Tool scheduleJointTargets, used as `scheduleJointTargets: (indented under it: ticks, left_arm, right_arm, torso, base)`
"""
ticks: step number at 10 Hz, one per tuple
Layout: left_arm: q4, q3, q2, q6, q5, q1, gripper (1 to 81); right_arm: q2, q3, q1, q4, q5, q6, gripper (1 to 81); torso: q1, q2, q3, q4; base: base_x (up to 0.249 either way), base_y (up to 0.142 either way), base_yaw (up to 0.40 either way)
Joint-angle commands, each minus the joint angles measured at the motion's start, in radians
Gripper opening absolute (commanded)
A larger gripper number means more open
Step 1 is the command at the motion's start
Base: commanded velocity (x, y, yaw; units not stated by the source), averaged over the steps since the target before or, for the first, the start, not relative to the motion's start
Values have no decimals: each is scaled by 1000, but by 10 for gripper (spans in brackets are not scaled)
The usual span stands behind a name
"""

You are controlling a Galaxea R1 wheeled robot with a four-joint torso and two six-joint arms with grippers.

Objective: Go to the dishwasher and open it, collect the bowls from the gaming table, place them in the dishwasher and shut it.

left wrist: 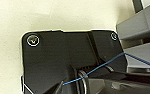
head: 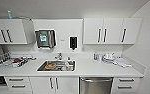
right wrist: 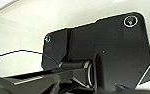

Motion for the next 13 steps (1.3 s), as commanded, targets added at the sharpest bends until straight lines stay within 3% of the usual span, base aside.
scheduleJointTargets:
  ticks: [1, 13]
  left_arm:
    - [3, 12, -16, 0, 54, -48, 811]
    - [0, 12, -18, 0, 54, -48, 811]
  right_arm:
    - [-17, 14, 47, 0, -67, 0, 811]
    - [-16, 10, 47, 0, -58, 1, 811]
  torso:
    - [0, 0, 0, 0]
    - [0, 0, 0, 0]
  base:
    - [134, 0, 0]
    - [127, 0, 0]
